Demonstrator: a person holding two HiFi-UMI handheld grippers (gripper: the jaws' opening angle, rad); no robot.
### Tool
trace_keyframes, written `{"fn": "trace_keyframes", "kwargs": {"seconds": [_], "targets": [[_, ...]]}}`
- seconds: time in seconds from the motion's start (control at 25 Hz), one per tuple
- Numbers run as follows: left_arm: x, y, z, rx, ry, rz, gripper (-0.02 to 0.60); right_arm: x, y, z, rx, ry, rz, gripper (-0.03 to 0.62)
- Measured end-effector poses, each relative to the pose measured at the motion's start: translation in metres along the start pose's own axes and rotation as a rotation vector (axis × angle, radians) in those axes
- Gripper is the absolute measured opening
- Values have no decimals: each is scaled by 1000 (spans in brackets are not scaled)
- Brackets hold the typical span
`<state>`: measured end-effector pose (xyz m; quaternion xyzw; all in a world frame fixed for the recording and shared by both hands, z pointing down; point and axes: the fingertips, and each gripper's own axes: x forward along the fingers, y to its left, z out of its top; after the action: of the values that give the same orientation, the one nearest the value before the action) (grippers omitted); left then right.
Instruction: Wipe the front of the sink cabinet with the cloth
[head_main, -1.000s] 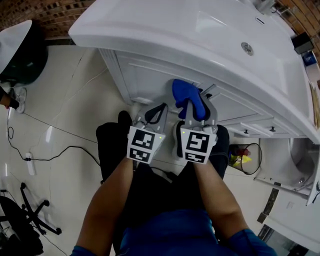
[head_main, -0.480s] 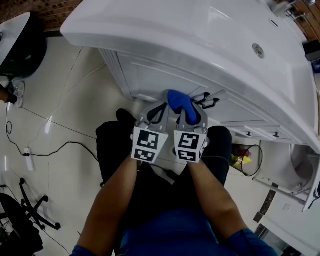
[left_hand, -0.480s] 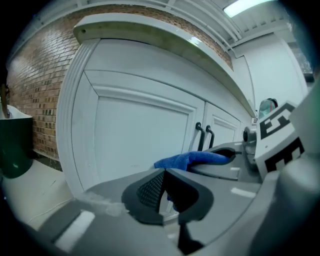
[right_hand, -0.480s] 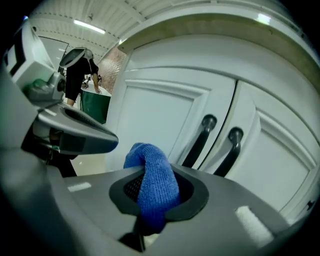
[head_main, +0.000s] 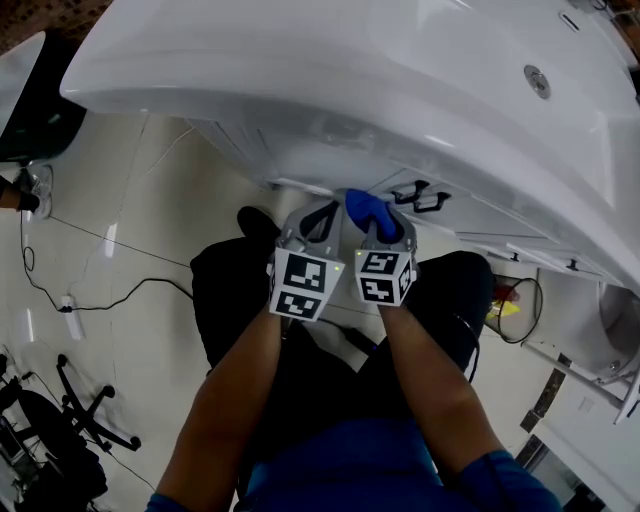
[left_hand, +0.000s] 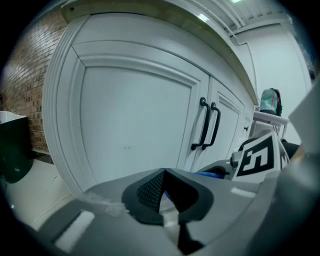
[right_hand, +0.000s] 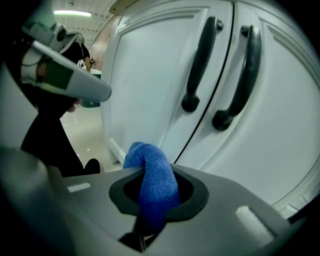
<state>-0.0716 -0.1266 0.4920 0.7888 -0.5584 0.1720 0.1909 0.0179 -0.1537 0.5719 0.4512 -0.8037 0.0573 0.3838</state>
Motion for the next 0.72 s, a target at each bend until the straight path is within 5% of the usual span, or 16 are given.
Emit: {"fn": "trace_keyframes", "kwargs": {"seconds": [0.32, 0.72], "targets": [[6, -5, -12, 7, 43, -2, 6, 45, 14, -44, 7, 176, 70, 57], [14, -15, -6, 34, 50, -30, 6, 40, 22, -45, 69, 178, 95, 57]]}}
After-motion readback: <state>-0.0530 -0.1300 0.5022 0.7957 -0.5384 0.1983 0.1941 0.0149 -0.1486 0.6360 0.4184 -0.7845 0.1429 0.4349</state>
